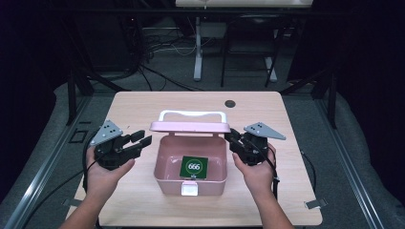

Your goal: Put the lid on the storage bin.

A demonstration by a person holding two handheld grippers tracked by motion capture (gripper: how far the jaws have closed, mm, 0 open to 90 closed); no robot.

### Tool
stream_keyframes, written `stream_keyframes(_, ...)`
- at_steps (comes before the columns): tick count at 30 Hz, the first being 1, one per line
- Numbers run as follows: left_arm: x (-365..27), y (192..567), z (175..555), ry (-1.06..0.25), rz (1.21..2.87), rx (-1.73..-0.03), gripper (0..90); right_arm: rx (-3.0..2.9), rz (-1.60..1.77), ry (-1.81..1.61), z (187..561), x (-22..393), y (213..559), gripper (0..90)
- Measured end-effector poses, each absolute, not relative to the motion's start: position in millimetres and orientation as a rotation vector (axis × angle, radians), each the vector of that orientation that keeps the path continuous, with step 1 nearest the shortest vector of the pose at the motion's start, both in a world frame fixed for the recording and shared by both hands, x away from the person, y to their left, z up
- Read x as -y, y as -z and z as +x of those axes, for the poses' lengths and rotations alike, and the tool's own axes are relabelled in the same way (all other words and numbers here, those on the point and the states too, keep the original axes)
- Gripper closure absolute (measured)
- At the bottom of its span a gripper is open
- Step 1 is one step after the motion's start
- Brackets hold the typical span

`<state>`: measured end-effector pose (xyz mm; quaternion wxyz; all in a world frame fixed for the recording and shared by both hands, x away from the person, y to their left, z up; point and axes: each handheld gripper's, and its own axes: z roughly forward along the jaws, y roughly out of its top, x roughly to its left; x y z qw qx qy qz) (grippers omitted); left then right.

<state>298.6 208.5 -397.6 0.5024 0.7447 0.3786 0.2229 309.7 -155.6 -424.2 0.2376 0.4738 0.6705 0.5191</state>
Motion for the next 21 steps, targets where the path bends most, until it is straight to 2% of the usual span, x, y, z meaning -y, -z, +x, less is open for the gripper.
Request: stream_keyframes(21,-196.3,385.9,313.2,-0.561,1.802,-0.9,68.5,-1.837,1.307,-1.419,309.9,161.0,425.6,75.1)
